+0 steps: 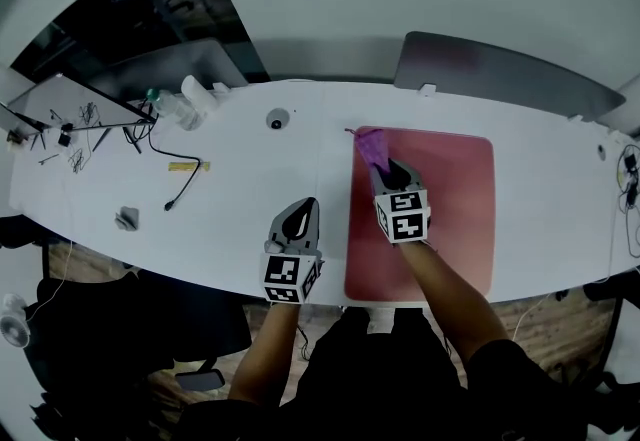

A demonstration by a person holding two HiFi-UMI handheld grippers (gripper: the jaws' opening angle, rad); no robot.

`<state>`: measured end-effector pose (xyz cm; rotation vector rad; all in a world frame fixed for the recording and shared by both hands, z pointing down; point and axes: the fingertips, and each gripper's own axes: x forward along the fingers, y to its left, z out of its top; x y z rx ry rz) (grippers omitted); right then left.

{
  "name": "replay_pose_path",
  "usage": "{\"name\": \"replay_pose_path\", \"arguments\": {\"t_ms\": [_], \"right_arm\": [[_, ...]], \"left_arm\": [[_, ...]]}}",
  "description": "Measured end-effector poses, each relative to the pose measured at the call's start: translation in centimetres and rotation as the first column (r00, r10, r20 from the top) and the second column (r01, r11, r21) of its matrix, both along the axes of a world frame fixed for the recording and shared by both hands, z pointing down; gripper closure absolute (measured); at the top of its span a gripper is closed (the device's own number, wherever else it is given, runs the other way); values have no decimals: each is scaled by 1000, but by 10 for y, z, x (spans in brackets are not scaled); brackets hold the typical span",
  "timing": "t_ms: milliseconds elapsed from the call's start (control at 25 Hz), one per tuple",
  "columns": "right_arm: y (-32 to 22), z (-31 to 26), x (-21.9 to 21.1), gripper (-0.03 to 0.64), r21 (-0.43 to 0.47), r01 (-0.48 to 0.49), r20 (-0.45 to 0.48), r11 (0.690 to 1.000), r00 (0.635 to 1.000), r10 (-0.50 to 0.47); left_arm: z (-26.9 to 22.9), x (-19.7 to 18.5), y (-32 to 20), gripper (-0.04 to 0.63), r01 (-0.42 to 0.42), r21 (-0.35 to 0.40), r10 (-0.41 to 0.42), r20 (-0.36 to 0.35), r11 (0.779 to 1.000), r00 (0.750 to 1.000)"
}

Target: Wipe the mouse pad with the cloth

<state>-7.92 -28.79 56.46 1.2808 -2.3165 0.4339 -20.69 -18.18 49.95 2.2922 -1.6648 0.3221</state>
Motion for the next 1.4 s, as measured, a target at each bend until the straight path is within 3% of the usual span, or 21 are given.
{"name": "replay_pose_path", "arguments": {"t_ms": [480, 840, 1400], "right_arm": [[-52, 62, -27, 497, -132, -130, -85, 983, 989, 119], [-58, 68, -27, 497, -103, -115, -203, 988, 975, 92], [-63, 67, 35, 489, -63, -196, -236, 979, 956, 176]], "left_arm": [[6, -5, -11, 574, -3, 4, 3, -22, 1000, 1000], [7, 3, -10, 574, -26, 9, 26, -17, 1000, 1000], [31, 29, -1, 574, -95, -42, 95, -4, 995, 995]]}}
